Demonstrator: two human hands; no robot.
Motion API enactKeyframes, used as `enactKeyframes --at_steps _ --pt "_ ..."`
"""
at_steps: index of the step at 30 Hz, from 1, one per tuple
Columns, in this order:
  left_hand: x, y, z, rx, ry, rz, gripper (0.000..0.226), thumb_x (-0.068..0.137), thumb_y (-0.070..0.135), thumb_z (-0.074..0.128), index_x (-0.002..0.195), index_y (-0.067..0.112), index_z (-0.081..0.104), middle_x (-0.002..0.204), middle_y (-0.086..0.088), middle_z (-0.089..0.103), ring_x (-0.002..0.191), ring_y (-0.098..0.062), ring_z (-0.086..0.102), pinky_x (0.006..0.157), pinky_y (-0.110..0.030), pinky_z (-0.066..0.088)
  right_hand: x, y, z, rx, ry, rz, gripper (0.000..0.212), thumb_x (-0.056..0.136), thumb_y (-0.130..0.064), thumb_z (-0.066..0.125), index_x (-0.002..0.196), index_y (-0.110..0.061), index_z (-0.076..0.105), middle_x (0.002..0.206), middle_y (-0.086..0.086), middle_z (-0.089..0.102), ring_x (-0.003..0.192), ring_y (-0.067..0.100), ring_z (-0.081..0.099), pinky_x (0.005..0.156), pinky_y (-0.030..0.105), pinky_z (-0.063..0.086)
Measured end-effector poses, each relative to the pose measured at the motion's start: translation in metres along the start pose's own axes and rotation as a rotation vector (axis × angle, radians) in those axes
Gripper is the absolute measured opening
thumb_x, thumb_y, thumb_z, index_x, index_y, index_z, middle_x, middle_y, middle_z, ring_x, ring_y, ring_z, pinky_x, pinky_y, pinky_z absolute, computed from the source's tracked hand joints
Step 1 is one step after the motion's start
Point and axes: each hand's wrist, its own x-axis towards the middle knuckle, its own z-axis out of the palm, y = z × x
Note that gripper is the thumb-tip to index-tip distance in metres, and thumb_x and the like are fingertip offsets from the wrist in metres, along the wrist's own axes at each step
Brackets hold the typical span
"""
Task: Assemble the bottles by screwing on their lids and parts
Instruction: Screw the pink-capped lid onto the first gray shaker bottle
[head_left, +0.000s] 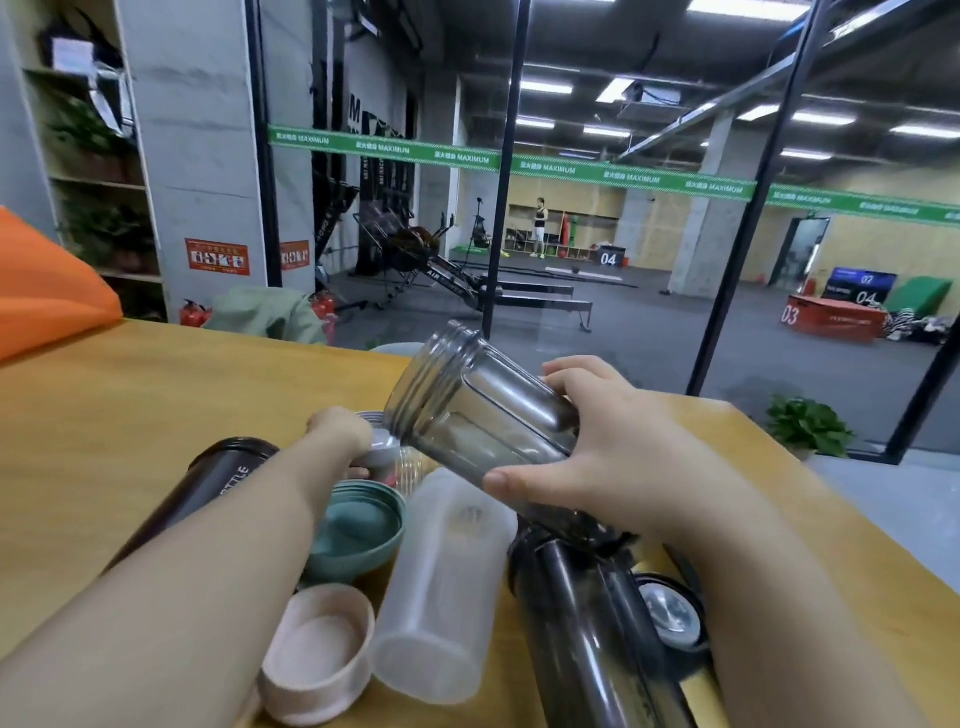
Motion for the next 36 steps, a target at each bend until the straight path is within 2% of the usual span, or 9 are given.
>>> enactKeyframes --at_steps 2,5,9,15,19,22,25,30,36 --pt "0.006 0.003 0.001 -0.136 -0.029 0.033 0.036 0.096 -0.006 0.036 0.132 -0.005 0.043 0.127 -0.020 0.052 0.094 -0.031 0.052 0.054 -0.036 0.046 0.000 0.004 -0.003 0.008 0.006 -0.012 0.086 0.065 -0.064 0.069 0.133 -0.021 0.038 0.135 -0.019 0.029 0.106 0.001 0.043 0.083 0.018 0.037" --pt "-0.002 0.012 -0.004 -0.213 0.039 0.092 0.039 0.098 -0.001 0.035 0.135 0.000 0.044 0.131 -0.020 0.054 0.083 -0.030 0.056 0.060 -0.034 0.049 -0.004 0.009 -0.008 0.006 0.007 -0.035 0.091 0.064 -0.066 0.068 0.135 -0.021 0.035 0.134 -0.021 0.026 0.105 0.000 0.042 0.084 0.017 0.037" --pt "-0.034 0.030 -0.003 -0.408 0.073 0.142 0.051 0.093 -0.004 0.048 0.140 0.005 0.031 0.135 -0.018 0.048 0.069 -0.023 0.058 0.040 -0.025 0.049 -0.008 0.012 -0.012 0.004 0.015 -0.044 0.091 0.063 -0.068 0.067 0.135 -0.022 0.036 0.133 -0.022 0.027 0.107 -0.001 0.040 0.083 0.016 0.035" --pt "-0.077 0.028 -0.001 -0.499 -0.163 0.195 0.060 0.090 -0.014 0.048 0.142 0.004 0.023 0.117 -0.016 0.048 0.074 -0.015 0.054 0.043 -0.015 0.051 -0.008 0.006 -0.011 -0.014 0.048 -0.005 0.094 0.062 -0.067 0.066 0.136 -0.019 0.036 0.136 -0.018 0.028 0.106 0.003 0.043 0.087 0.021 0.040" --pt "-0.082 0.027 -0.003 -0.577 -0.254 0.244 0.066 0.088 -0.011 0.053 0.145 0.004 0.023 0.128 -0.021 0.051 0.088 -0.023 0.065 0.069 -0.028 0.056 -0.010 -0.001 -0.009 -0.013 0.080 -0.002 0.095 0.060 -0.069 0.065 0.136 -0.020 0.036 0.131 -0.019 0.030 0.106 0.004 0.045 0.089 0.023 0.042" --pt "-0.093 0.035 -0.005 -0.628 -0.424 0.292 0.040 0.086 -0.020 0.050 0.124 -0.008 0.047 0.087 -0.016 0.061 0.057 -0.011 0.065 0.049 -0.022 0.055 -0.008 -0.001 -0.012 -0.004 0.081 0.040 0.083 0.061 -0.068 0.066 0.127 -0.024 0.040 0.127 -0.020 0.033 0.104 0.005 0.047 0.081 0.020 0.042" --pt "-0.092 0.048 -0.014 -0.711 -0.475 0.306 0.021 0.088 -0.016 0.049 0.105 -0.005 0.055 0.093 -0.021 0.065 0.082 -0.026 0.065 0.068 -0.034 0.061 -0.003 0.001 -0.018 0.045 0.122 0.069 0.078 0.057 -0.068 0.064 0.119 -0.026 0.044 0.124 -0.017 0.039 0.101 0.006 0.051 0.078 0.022 0.045" --pt "-0.084 0.051 -0.015 -0.655 -0.444 0.497 0.033 0.086 -0.018 0.051 0.108 0.006 0.056 0.102 -0.017 0.066 0.077 -0.022 0.069 0.058 -0.034 0.059 0.005 0.005 -0.020 0.028 0.143 0.081 0.080 0.054 -0.068 0.064 0.119 -0.025 0.045 0.123 -0.017 0.040 0.104 0.007 0.050 0.083 0.024 0.044" --pt "-0.086 0.050 -0.014 -0.459 -0.558 0.701 0.076 0.081 -0.021 0.053 0.130 0.036 0.044 0.113 -0.010 0.060 0.089 -0.021 0.064 0.077 -0.043 0.057 0.006 0.007 -0.019 -0.008 0.168 0.071 0.087 0.054 -0.067 0.066 0.127 -0.027 0.042 0.123 -0.021 0.038 0.101 0.000 0.044 0.070 0.009 0.037"
